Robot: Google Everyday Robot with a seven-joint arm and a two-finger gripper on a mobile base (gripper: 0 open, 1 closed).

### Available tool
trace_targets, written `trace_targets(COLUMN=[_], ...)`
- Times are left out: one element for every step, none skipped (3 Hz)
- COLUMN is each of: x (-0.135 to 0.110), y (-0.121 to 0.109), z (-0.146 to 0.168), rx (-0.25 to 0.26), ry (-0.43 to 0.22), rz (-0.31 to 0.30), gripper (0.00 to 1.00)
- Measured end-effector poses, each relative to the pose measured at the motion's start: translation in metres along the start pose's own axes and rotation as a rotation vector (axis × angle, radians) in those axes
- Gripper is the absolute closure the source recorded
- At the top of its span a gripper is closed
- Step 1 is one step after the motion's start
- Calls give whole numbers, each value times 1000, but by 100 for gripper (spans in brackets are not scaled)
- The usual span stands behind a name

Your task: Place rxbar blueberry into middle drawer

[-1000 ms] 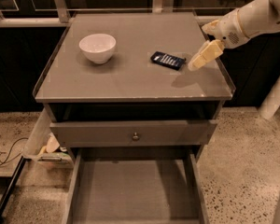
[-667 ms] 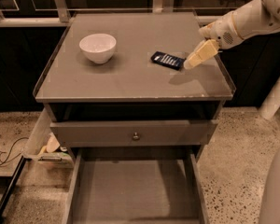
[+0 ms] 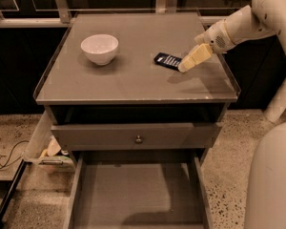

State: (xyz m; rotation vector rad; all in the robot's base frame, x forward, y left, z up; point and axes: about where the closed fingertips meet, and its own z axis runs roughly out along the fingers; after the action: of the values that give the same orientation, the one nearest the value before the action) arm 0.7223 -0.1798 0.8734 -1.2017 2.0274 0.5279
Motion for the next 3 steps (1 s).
trace_targets(x=[3,8,13], y=[-5,-9,-11], z=[13,24,34], rx=[19,50,69], ry=[35,79,109], rz=[-4,-20,-30], gripper=[0,0,0])
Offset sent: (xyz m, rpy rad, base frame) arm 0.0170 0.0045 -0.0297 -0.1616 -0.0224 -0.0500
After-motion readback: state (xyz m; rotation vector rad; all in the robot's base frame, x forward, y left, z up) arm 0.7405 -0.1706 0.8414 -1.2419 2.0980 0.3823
